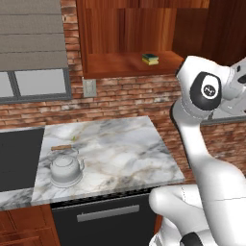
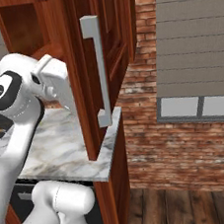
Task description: Open the cabinet. Pick the sponge and place it next to the sink. Then close the cabinet.
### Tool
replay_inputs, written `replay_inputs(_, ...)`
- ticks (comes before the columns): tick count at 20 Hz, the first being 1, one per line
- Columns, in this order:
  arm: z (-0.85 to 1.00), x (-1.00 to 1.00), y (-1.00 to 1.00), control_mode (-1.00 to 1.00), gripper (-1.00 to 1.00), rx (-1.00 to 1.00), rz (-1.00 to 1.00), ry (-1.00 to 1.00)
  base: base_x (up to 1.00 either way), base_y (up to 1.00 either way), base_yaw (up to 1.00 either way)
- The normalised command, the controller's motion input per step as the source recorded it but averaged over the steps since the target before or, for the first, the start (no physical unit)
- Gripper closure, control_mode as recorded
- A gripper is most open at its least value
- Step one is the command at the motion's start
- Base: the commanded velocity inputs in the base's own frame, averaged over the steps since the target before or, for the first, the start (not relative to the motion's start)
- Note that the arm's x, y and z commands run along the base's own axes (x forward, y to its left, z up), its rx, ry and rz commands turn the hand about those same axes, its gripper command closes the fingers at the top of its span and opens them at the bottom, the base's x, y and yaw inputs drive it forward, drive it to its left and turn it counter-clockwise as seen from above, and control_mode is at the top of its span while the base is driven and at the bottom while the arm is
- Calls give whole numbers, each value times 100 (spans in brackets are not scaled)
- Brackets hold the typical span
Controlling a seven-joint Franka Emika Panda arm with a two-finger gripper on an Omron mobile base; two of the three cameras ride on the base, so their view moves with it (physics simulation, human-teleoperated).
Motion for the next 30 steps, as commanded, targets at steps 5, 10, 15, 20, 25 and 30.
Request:
replay_inputs(5, 13, 0, -9, -100, -100, 4, -4, -14, 0, 0, 0)
replay_inputs(10, 13, -2, 3, -100, -100, 13, 0, -23, 0, 0, 0)
replay_inputs(15, 13, -12, 20, -100, -100, 19, 0, -29, 0, 0, 0)
replay_inputs(20, 3, -12, 35, -100, -100, 13, 3, -25, 0, 0, 0)
replay_inputs(25, -10, -8, 37, -100, -100, 5, 13, -18, 0, 0, 0)
replay_inputs(30, -19, 0, 41, -100, -100, 0, 23, -14, 0, 0, 0)
